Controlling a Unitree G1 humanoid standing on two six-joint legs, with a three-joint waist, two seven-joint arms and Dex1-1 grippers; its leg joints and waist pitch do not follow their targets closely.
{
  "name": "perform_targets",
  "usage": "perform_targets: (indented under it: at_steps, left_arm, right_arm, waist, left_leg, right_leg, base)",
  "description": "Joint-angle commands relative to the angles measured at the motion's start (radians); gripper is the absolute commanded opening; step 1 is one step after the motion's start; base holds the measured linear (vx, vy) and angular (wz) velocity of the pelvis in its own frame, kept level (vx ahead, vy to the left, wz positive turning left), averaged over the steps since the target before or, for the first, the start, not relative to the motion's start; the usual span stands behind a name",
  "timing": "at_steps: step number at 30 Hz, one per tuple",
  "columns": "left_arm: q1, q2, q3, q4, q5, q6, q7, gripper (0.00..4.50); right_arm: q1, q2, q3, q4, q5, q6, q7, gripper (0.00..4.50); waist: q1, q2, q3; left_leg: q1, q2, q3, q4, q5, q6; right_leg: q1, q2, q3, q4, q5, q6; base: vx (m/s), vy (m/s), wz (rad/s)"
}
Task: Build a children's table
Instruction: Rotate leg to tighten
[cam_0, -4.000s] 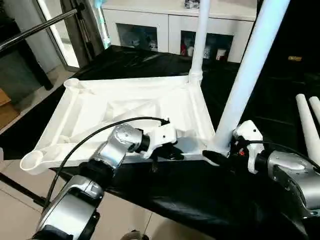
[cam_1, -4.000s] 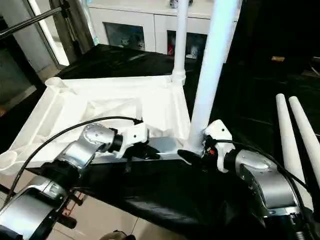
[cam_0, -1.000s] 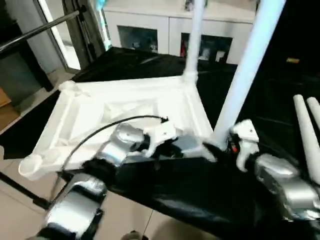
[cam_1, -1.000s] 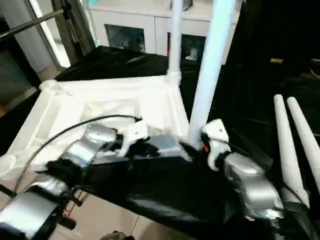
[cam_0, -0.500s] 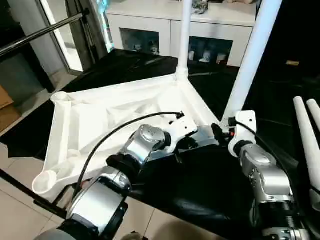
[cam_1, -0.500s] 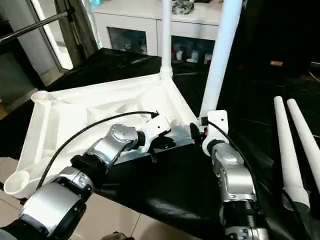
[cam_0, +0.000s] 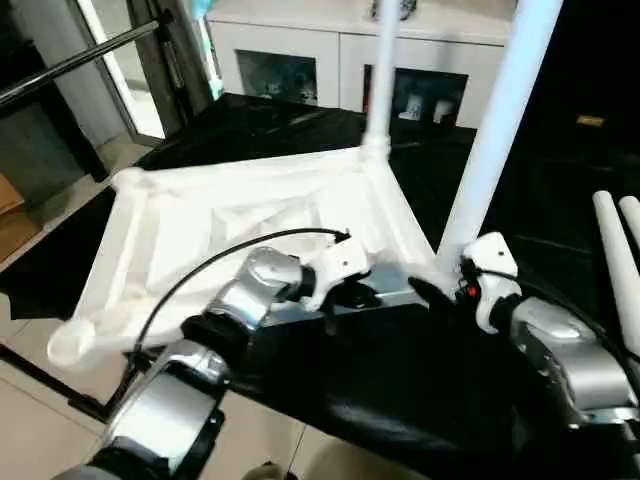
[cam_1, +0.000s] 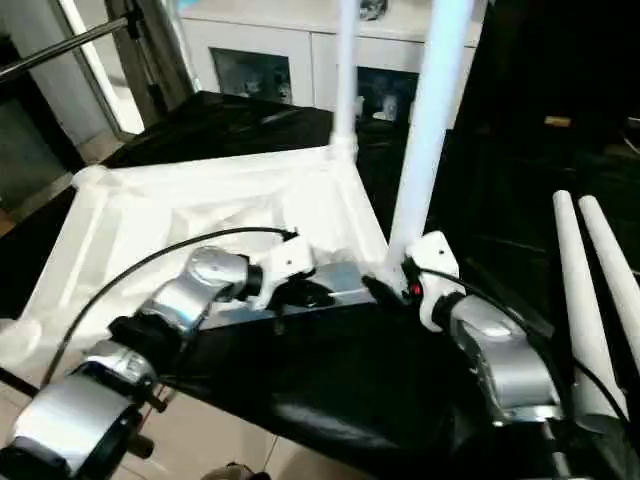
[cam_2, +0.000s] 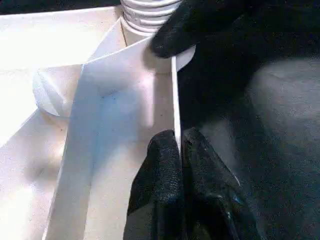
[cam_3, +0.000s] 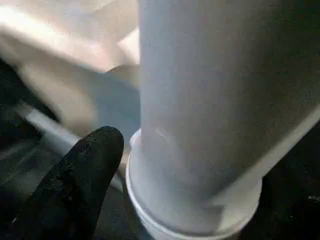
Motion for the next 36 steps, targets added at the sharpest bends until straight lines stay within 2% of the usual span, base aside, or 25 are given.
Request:
perform_targets:
  at_steps: [1, 6, 7, 8, 11, 12, 14, 18, 20, 21, 24, 25, 27, 29, 30, 31, 33, 35, 36]
  left_arm:
    - [0.005, 0.001, -0.018, -0.048, -0.017, -0.029, -0.058, 0.0]
    - [0.025, 0.04, -0.022, -0.088, -0.027, -0.031, -0.117, 0.0]
    - [0.028, 0.046, -0.023, -0.092, -0.028, -0.03, -0.124, 0.0]
    - [0.028, 0.055, -0.021, -0.094, -0.029, -0.032, -0.131, 0.0]
    - [0.03, 0.061, -0.019, -0.102, -0.03, -0.028, -0.134, 0.0]
    - [0.031, 0.062, -0.018, -0.104, -0.029, -0.025, -0.133, 0.0]
    - [0.033, 0.063, -0.017, -0.109, -0.027, -0.02, -0.132, 0.0]
    - [0.039, 0.062, -0.012, -0.121, -0.028, -0.008, -0.125, 0.0]
    - [0.042, 0.059, -0.009, -0.125, -0.03, -0.003, -0.119, 0.0]
    - [0.046, 0.057, -0.009, -0.131, -0.031, 0.001, -0.116, 0.0]
    - [0.05, 0.057, -0.007, -0.136, -0.031, 0.005, -0.111, 0.0]
    - [0.051, 0.056, -0.004, -0.137, -0.031, 0.009, -0.104, 0.0]
    - [0.045, 0.05, 0.001, -0.128, -0.023, 0.024, -0.072, 0.0]
    - [0.03, 0.036, 0.006, -0.105, -0.011, 0.034, -0.027, 0.0]
    - [0.008, 0.016, 0.012, -0.075, 0.002, 0.05, 0.029, 0.0]
    - [-0.01, 0.0, 0.015, -0.051, 0.013, 0.059, 0.071, 0.0]
    - [-0.046, -0.033, 0.018, -0.009, 0.03, 0.08, 0.149, 0.0]
    - [-0.05, -0.037, 0.018, -0.005, 0.032, 0.082, 0.157, 0.0]
    - [-0.115, -0.116, 0.039, 0.071, 0.04, 0.129, 0.316, 0.0]
  right_arm:
    - [0.004, -0.01, 0.023, -0.054, 0.041, -0.022, 0.075, 3.85]
    - [0.012, -0.044, 0.017, -0.066, 0.053, -0.03, 0.136, 3.85]
    - [0.012, -0.047, 0.019, -0.066, 0.054, -0.03, 0.143, 3.6]
    - [0.011, -0.053, 0.022, -0.066, 0.061, -0.028, 0.153, 3.52]
    - [0.011, -0.058, 0.028, -0.068, 0.069, -0.025, 0.16, 3.33]
    - [0.011, -0.057, 0.033, -0.067, 0.067, -0.024, 0.164, 3.18]
    - [0.012, -0.055, 0.04, -0.063, 0.063, -0.025, 0.172, 2.99]
    - [0.011, -0.054, 0.047, -0.057, 0.064, -0.024, 0.178, 2.75]
    - [0.01, -0.05, 0.05, -0.049, 0.063, -0.021, 0.175, 2.73]
    - [0.01, -0.048, 0.052, -0.044, 0.063, -0.021, 0.173, 2.72]
    - [0.01, -0.039, 0.053, -0.035, 0.059, -0.016, 0.16, 2.7]
    - [0.008, -0.026, 0.051, -0.028, 0.054, -0.012, 0.139, 2.7]
    - [-0.004, 0.011, 0.039, -0.002, 0.038, 0.001, 0.068, 2.7]
    - [-0.019, 0.053, 0.023, 0.029, 0.021, 0.008, -0.012, 2.7]
    - [-0.036, 0.103, 0.002, 0.064, 0.006, 0.016, -0.104, 2.7]
    - [-0.05, 0.14, -0.013, 0.091, -0.005, 0.026, -0.175, 2.7]
    - [-0.081, 0.208, -0.043, 0.154, -0.035, 0.044, -0.325, 2.7]
    - [-0.085, 0.215, -0.046, 0.161, -0.039, 0.046, -0.34, 2.7]
    - [-0.139, 0.308, -0.063, 0.25, -0.053, 0.045, -0.48, 2.7]
  waist:
    - [0.001, -0.022, -0.066]
    - [-0.001, -0.026, -0.063]
    - [0.0, -0.026, -0.063]
    - [0.0, -0.03, -0.063]
    - [0.0, -0.028, -0.063]
    - [-0.001, -0.035, -0.064]
    - [0.0, -0.033, -0.065]
    - [-0.001, -0.049, -0.065]
    - [0.0, -0.047, -0.064]
    - [-0.001, -0.056, -0.063]
    - [-0.001, -0.056, -0.062]
    - [-0.004, -0.065, -0.06]
    - [-0.005, -0.061, -0.059]
    - [-0.008, -0.064, -0.058]
    - [-0.012, -0.062, -0.056]
    - [-0.018, -0.061, -0.055]
    - [-0.026, -0.06, -0.054]
    - [-0.03, -0.064, -0.054]
    - [-0.033, -0.054, -0.052]
  left_leg:
    - [0.016, 0.08, -0.027, -0.067, -0.205, 0.107]
    - [0.017, 0.079, -0.028, -0.072, -0.234, 0.082]
    - [0.018, 0.078, -0.028, -0.071, -0.236, 0.078]
    - [0.019, 0.079, -0.027, -0.072, -0.235, 0.077]
    - [0.018, 0.079, -0.028, -0.071, -0.225, 0.074]
    - [0.017, 0.079, -0.027, -0.071, -0.215, 0.078]
    - [0.016, 0.078, -0.027, -0.07, -0.2, 0.083]
    - [0.015, 0.078, -0.025, -0.068, -0.176, 0.093]
    - [0.016, 0.079, -0.025, -0.068, -0.174, 0.093]
    - [0.017, 0.079, -0.025, -0.069, -0.177, 0.09]
    - [0.017, 0.079, -0.024, -0.07, -0.178, 0.086]
    - [0.017, 0.078, -0.023, -0.071, -0.183, 0.083]
    - [0.019, 0.078, -0.024, -0.073, -0.189, 0.07]
    - [0.022, 0.079, -0.026, -0.076, -0.206, 0.05]
    - [0.02, 0.078, -0.027, -0.079, -0.221, 0.036]
    - [0.026, 0.076, -0.027, -0.081, -0.252, 0.014]
    - [0.03, 0.075, -0.031, -0.085, -0.288, -0.019]
    - [0.031, 0.073, -0.032, -0.085, -0.303, -0.025]
    - [0.031, 0.071, -0.026, -0.083, -0.31, -0.021]
  right_leg:
    - [0.05, -0.077, 0.06, -0.057, -0.176, -0.217]
    - [0.047, -0.077, 0.06, -0.064, -0.259, -0.2]
    - [0.045, -0.077, 0.06, -0.065, -0.267, -0.198]
    - [0.046, -0.077, 0.06, -0.065, -0.268, -0.197]
    - [0.045, -0.077, 0.061, -0.064, -0.263, -0.196]
    - [0.046, -0.077, 0.06, -0.061, -0.246, -0.2]
    - [0.046, -0.077, 0.06, -0.059, -0.238, -0.201]
    - [0.046, -0.079, 0.06, -0.058, -0.248, -0.198]
    - [0.043, -0.079, 0.061, -0.059, -0.259, -0.196]
    - [0.044, -0.079, 0.061, -0.057, -0.264, -0.193]
    - [0.042, -0.08, 0.061, -0.06, -0.28, -0.188]
    - [0.042, -0.079, 0.062, -0.063, -0.286, -0.184]
    - [0.038, -0.079, 0.062, -0.063, -0.299, -0.182]
    - [0.039, -0.079, 0.062, -0.065, -0.305, -0.18]
    - [0.038, -0.078, 0.062, -0.065, -0.315, -0.179]
    - [0.032, -0.077, 0.061, -0.072, -0.345, -0.176]
    - [0.034, -0.078, 0.061, -0.076, -0.364, -0.171]
    - [0.038, -0.082, 0.061, -0.078, -0.365, -0.164]
    - [0.03, -0.078, 0.065, -0.082, -0.353, -0.166]
  base:
    - [0.0, 0.0, 0.0]
    - [0.0, 0.0, 0.0]
    - [0.0, 0.0, 0.0]
    - [0.0, 0.0, 0.0]
    - [0.0, 0.0, 0.0]
    - [0.0, 0.0, 0.0]
    - [0.0, 0.0, 0.0]
    - [0.0, 0.0, 0.0]
    - [0.0, 0.0, 0.0]
    - [0.0, 0.0, 0.0]
    - [0.0, 0.0, 0.0]
    - [0.0, 0.0, 0.0]
    - [0.0, 0.0, 0.0]
    - [0.0, 0.0, 0.0]
    - [0.0, 0.0, 0.0]
    - [0.0, 0.0, 0.0]
    - [0.0, 0.0, 0.0]
    - [0.0, 0.0, 0.0]
    - [0.0, 0.0, 0.0]
